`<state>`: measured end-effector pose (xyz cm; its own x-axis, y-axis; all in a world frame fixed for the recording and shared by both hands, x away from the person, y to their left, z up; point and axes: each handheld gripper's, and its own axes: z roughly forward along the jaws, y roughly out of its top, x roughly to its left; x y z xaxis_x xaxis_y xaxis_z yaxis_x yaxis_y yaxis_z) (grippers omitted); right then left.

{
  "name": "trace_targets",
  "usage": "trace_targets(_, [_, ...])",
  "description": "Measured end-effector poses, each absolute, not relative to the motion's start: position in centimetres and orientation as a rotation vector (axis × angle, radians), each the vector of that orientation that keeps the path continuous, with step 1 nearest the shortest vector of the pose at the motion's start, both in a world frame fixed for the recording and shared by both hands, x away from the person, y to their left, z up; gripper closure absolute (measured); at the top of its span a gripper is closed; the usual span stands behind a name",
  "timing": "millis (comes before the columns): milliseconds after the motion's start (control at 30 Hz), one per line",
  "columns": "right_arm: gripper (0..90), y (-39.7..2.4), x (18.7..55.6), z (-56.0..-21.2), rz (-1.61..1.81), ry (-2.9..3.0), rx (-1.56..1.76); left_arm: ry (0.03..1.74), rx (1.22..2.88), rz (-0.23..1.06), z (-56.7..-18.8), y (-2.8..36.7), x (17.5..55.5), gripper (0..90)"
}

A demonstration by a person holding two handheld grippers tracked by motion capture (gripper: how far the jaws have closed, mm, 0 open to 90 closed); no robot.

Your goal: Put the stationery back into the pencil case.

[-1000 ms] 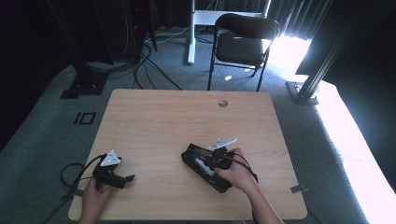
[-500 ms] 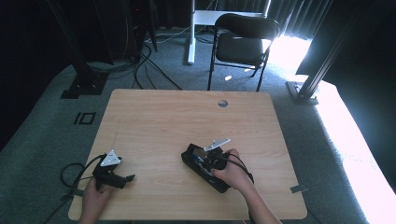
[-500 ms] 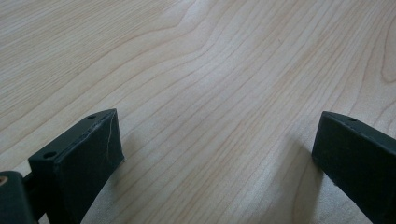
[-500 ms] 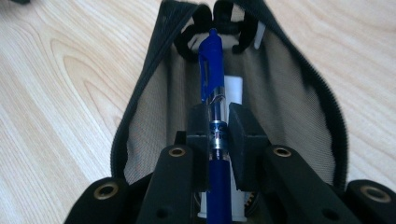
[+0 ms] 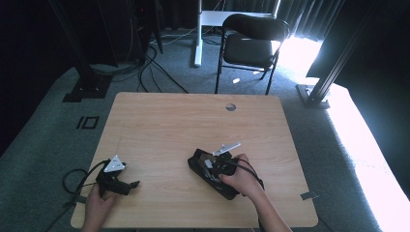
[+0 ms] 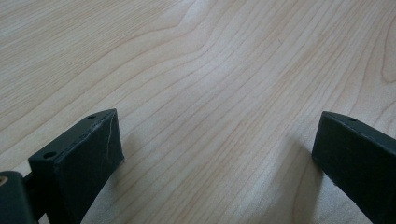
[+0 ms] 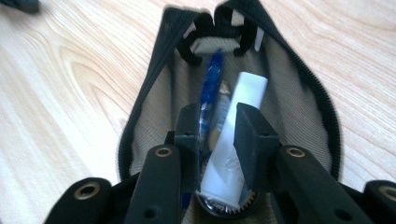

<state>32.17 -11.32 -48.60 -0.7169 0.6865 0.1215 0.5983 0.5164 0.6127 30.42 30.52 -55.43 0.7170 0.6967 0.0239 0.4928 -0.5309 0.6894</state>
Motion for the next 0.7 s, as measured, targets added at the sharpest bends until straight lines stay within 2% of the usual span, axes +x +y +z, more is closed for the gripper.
trace_targets(233, [67.0, -12.6, 32.1, -47.0, 1.081, 2.543, 1.130, 0.898, 2.243, 0.390, -55.4, 30.5, 30.4, 1.9])
trace_targets(367, [61.6, -13.8, 32.1, -46.0, 1.127, 2.483, 1.145, 0.899, 2.243, 0.390, -55.4, 30.5, 30.4, 1.9])
trace_targets(700, [55.3, -16.5, 32.4, -45.1, 1.191, 2.369, 1.186, 0.898, 2.243, 0.390, -55.4, 30.5, 30.4, 1.9])
